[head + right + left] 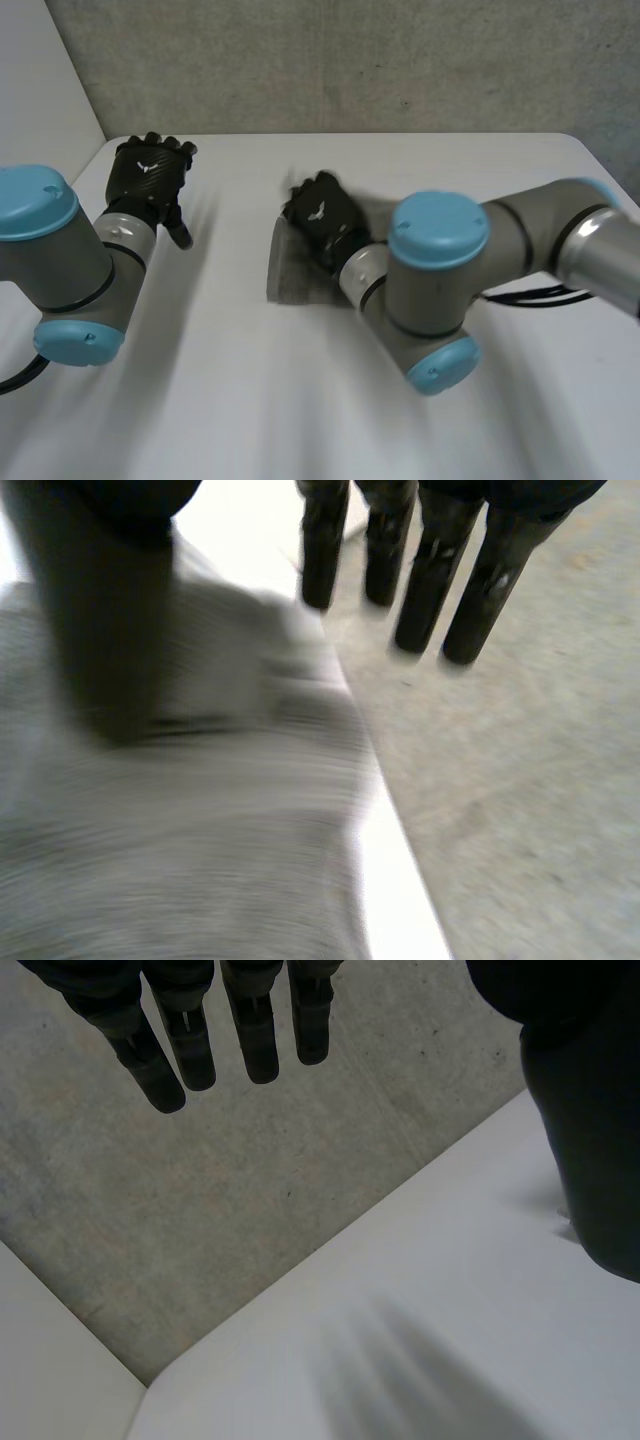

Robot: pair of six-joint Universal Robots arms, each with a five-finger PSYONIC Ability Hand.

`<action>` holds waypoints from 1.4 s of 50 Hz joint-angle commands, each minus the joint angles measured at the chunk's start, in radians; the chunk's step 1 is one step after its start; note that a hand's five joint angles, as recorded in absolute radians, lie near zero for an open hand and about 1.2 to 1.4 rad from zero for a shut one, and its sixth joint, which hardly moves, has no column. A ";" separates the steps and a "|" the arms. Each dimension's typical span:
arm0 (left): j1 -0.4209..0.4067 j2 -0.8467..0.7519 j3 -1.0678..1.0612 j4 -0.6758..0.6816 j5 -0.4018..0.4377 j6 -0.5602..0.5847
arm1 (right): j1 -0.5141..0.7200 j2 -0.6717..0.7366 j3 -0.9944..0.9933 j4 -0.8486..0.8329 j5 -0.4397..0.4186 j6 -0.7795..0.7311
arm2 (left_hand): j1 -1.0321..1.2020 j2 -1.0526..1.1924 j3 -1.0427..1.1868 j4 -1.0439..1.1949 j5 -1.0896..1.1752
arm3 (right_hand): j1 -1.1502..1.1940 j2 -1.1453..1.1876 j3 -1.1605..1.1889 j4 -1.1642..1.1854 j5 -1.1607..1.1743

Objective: Fold the towel.

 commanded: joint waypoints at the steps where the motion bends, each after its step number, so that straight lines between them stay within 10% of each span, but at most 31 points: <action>1: -0.001 -0.019 0.001 0.001 0.002 -0.008 | -0.043 -0.003 0.027 0.008 -0.014 0.005 | -0.047 -0.044 -0.039 -0.050 -0.022 | -0.224 -0.209 -0.235 -0.228 -0.214; 22: -0.119 -0.034 -0.054 0.000 0.022 -0.008 | -0.371 -0.169 0.455 0.036 -0.020 0.122 | -0.015 -0.012 -0.007 -0.017 0.011 | 0.074 0.089 0.063 0.070 0.084; 43: -0.257 -0.123 -0.105 0.005 0.147 0.003 | -0.407 -0.192 0.518 -0.092 -0.029 0.271 | 0.035 0.038 0.043 0.033 0.061 | 0.353 0.367 0.341 0.348 0.362; 54: -0.266 -0.200 -0.028 -0.003 0.146 0.002 | -0.396 -0.199 0.545 -0.122 -0.029 0.286 | 0.352 0.355 0.360 0.350 0.378 | 0.400 0.415 0.389 0.396 0.410; 63: -0.266 -0.209 -0.013 0.006 0.150 0.002 | -0.393 -0.205 0.553 -0.155 -0.031 0.286 | 1.093 1.097 1.101 1.091 1.119 | 0.704 0.719 0.693 0.700 0.714; 70: -0.268 -0.255 0.147 0.021 0.134 0.009 | -0.396 -0.193 0.541 -0.167 -0.021 0.286 | 1.094 1.098 1.102 1.092 1.120 | 0.998 1.013 0.987 0.994 1.007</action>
